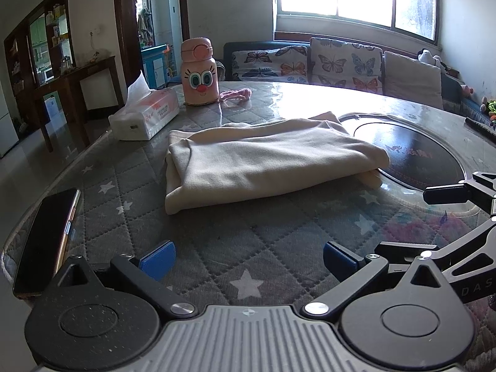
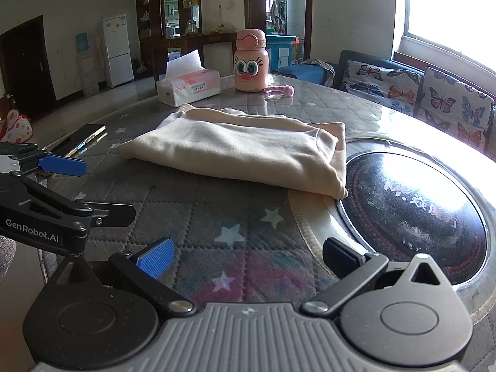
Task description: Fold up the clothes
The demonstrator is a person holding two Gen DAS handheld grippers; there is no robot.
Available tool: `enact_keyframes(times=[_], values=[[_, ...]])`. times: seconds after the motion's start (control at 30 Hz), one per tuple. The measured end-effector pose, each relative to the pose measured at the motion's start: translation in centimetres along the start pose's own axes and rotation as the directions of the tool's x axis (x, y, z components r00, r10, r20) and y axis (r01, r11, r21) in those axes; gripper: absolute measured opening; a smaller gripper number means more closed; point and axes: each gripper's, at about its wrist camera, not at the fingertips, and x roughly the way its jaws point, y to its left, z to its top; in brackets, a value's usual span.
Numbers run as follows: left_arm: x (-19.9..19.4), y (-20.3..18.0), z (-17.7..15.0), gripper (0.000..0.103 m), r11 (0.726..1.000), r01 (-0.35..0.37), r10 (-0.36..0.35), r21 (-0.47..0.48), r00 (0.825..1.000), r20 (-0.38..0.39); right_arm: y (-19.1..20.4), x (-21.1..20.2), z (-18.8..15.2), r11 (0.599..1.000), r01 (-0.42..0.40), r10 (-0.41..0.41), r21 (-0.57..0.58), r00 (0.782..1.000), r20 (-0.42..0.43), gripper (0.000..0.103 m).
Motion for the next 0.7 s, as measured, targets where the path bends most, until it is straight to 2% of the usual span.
enact_keyframes(times=[0.7], values=[[-0.56, -0.22, -0.71, 0.103, 1.000, -0.018, 0.018, 0.015, 1.000, -0.004, 0.42, -0.48, -0.42, 1.000, -0.003, 0.003, 0.007, 1.000, 0.005, 0.103]])
